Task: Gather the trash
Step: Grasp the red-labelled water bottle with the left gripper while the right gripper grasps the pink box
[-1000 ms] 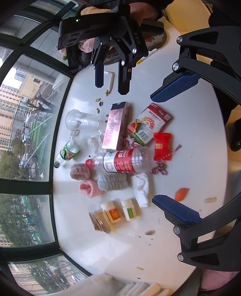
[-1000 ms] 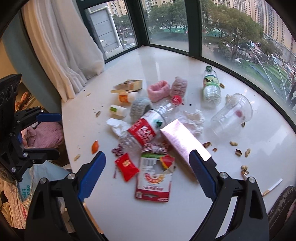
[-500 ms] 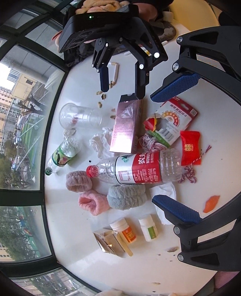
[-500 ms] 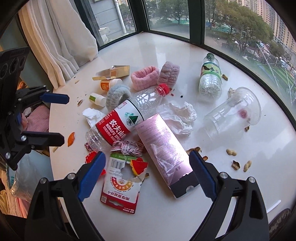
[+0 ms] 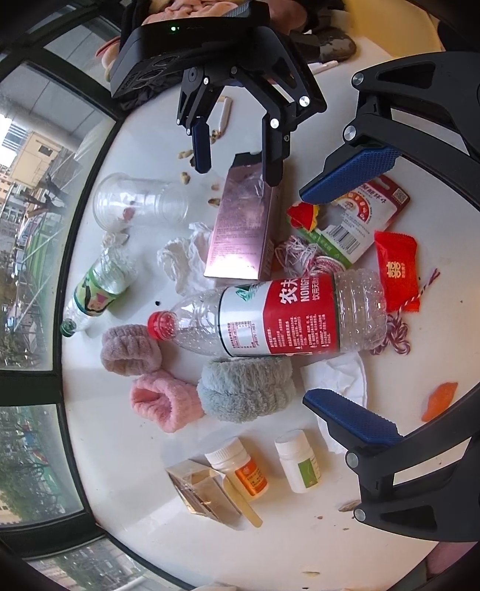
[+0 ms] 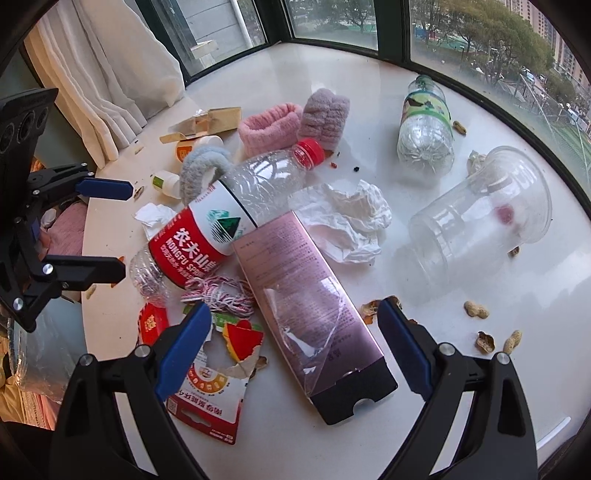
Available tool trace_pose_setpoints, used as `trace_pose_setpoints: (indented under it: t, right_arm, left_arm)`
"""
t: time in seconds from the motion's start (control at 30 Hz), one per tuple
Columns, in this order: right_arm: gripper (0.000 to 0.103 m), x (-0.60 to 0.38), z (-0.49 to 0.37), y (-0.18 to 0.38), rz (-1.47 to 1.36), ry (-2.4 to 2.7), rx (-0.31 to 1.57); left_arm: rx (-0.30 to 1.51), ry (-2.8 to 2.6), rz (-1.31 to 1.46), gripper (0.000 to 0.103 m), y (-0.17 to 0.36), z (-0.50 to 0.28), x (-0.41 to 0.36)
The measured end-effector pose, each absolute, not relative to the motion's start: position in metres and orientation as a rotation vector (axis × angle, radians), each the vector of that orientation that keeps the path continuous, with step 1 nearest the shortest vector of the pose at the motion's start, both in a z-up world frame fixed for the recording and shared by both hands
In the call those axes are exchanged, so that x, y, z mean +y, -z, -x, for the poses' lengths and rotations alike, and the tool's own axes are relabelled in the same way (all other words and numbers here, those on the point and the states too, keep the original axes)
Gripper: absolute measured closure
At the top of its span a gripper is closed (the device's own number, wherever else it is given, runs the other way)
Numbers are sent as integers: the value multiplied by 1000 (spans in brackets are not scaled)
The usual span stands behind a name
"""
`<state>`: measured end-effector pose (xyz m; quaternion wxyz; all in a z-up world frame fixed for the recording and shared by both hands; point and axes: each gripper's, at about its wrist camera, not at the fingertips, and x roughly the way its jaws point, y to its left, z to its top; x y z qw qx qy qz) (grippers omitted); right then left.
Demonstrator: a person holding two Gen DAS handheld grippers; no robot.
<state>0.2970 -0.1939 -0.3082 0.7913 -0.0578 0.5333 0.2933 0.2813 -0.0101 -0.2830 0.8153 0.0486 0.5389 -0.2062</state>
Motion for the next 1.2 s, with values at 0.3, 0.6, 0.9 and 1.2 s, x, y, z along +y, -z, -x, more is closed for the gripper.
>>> trace_pose_setpoints:
  t: [0.3, 0.6, 0.9, 1.2]
  right_arm:
    - [14, -195, -303, 323, 137, -638, 1164]
    - [15, -194, -307, 338, 165, -643, 1178]
    - [14, -185, -313, 345, 196, -670, 1166]
    - [15, -176, -312, 352, 227, -685, 1172]
  left_arm:
    - [1182, 437, -94, 6, 300, -289, -15]
    - [1206, 416, -87, 6, 318, -294, -16]
    - [1228, 377, -30, 6, 335, -312, -10]
    - [1226, 390, -59, 17, 345, -320, -20]
